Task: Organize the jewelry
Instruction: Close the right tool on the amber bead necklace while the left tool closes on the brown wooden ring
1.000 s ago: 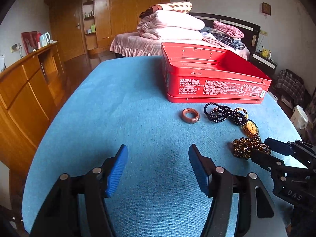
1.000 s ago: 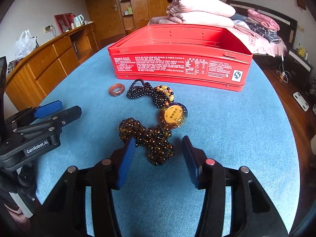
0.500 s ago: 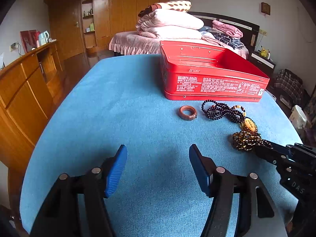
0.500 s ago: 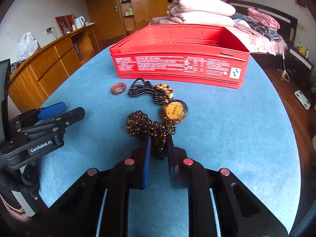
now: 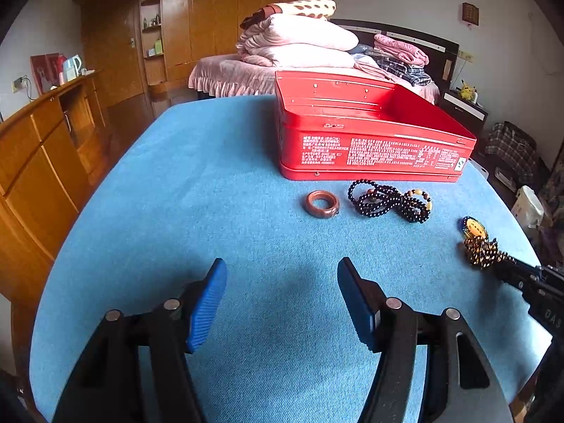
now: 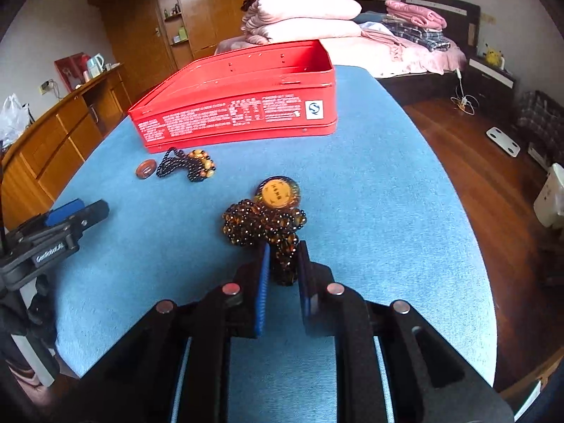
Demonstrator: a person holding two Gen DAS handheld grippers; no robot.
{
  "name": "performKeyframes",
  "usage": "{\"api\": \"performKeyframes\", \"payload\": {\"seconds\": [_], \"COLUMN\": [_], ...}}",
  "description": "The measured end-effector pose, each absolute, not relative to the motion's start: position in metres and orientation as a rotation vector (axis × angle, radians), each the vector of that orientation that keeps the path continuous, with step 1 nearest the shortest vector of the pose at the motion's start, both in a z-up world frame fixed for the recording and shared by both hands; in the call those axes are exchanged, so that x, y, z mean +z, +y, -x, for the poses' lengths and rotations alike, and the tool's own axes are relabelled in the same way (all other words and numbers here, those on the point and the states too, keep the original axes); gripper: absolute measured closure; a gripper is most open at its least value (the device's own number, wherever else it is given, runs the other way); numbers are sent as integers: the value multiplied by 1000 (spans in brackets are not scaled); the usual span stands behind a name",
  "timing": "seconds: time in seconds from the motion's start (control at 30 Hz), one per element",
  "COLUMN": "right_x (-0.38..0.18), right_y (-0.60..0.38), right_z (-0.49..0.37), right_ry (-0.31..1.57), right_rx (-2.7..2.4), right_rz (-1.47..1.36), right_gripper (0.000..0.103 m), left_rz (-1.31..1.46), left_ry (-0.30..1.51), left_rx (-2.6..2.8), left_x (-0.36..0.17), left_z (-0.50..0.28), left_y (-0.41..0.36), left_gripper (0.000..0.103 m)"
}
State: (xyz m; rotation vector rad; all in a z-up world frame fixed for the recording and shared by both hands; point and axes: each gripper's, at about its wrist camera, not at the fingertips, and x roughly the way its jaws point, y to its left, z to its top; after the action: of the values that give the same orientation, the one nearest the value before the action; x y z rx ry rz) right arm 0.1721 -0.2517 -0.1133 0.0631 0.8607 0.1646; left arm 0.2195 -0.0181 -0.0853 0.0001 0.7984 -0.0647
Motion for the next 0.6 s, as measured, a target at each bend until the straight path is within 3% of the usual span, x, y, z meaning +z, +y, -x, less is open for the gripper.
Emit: {"api": "performKeyframes", "payload": {"seconds": [0.5, 0.6], "right_x": [-114, -114], "right_y": [-241, -240], "right_z": [-184, -187], "right_ry": [867, 867], "right_rx": [213, 215], "right_rz": [-63, -70], "right_gripper": [85, 85], "left_rz": [84, 55], "left_ry": [873, 886], "left_rx": [-130, -143], "left_x": [-91, -92], "left_z": [-276, -287], "left_y": [-19, -25], "left_gripper": [39, 43]}}
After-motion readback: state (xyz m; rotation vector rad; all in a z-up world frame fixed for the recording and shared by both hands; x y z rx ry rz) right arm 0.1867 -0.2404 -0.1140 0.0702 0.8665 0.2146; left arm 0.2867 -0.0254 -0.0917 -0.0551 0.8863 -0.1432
